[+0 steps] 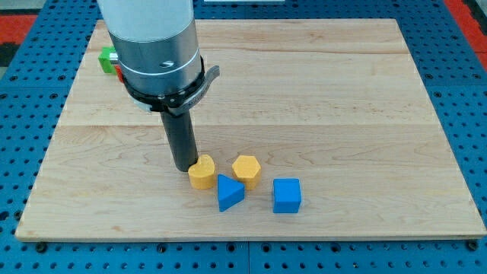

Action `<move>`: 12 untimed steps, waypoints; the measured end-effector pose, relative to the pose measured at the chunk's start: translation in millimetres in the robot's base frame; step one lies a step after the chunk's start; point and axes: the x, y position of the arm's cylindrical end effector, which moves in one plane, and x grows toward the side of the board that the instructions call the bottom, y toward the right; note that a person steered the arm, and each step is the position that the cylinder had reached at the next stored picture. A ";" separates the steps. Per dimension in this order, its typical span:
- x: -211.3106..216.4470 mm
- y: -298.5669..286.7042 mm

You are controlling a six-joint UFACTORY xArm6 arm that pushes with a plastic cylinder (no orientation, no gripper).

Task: Place the heart diagonally to the red star

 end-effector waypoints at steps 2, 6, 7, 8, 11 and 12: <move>-4.2 -21.4; -83.3 -131.2; -87.3 -47.3; -101.1 72.3; 101.7 252.0; 103.1 201.8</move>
